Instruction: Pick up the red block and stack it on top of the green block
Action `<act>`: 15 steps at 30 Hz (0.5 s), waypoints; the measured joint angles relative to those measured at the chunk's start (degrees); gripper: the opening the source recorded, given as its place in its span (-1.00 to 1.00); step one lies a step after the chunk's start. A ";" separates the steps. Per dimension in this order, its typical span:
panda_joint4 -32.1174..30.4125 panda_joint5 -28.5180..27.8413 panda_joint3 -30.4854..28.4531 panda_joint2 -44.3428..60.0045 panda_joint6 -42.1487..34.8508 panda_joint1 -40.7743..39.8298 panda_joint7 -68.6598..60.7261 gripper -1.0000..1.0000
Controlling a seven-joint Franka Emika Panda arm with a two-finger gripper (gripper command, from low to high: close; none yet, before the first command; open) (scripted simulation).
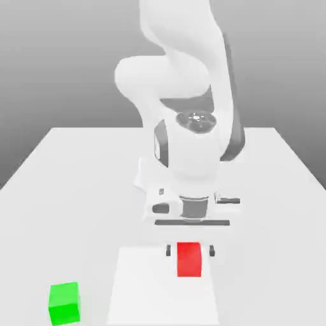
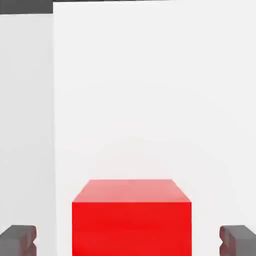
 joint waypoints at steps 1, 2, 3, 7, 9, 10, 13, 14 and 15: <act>0.00 0.00 0.00 0.00 0.00 0.00 0.00 -1.00; 0.00 -0.02 0.00 0.00 0.01 0.00 0.02 -1.00; 0.00 -0.05 0.01 0.00 0.02 0.01 0.05 -1.00; 0.04 -0.35 -0.17 0.32 0.30 0.10 0.28 -1.00; -0.11 0.93 1.04 -1.64 -1.32 -0.76 -0.57 -1.00; -0.23 1.77 1.70 -2.85 -2.33 -1.21 -1.15 -1.00; -0.70 4.48 3.06 -6.68 -5.53 -1.91 -3.09 -1.00; -0.89 5.28 3.36 -7.93 -6.59 -2.01 -3.68 -1.00; -1.10 6.00 3.51 -9.16 -7.64 -1.95 -4.23 -1.00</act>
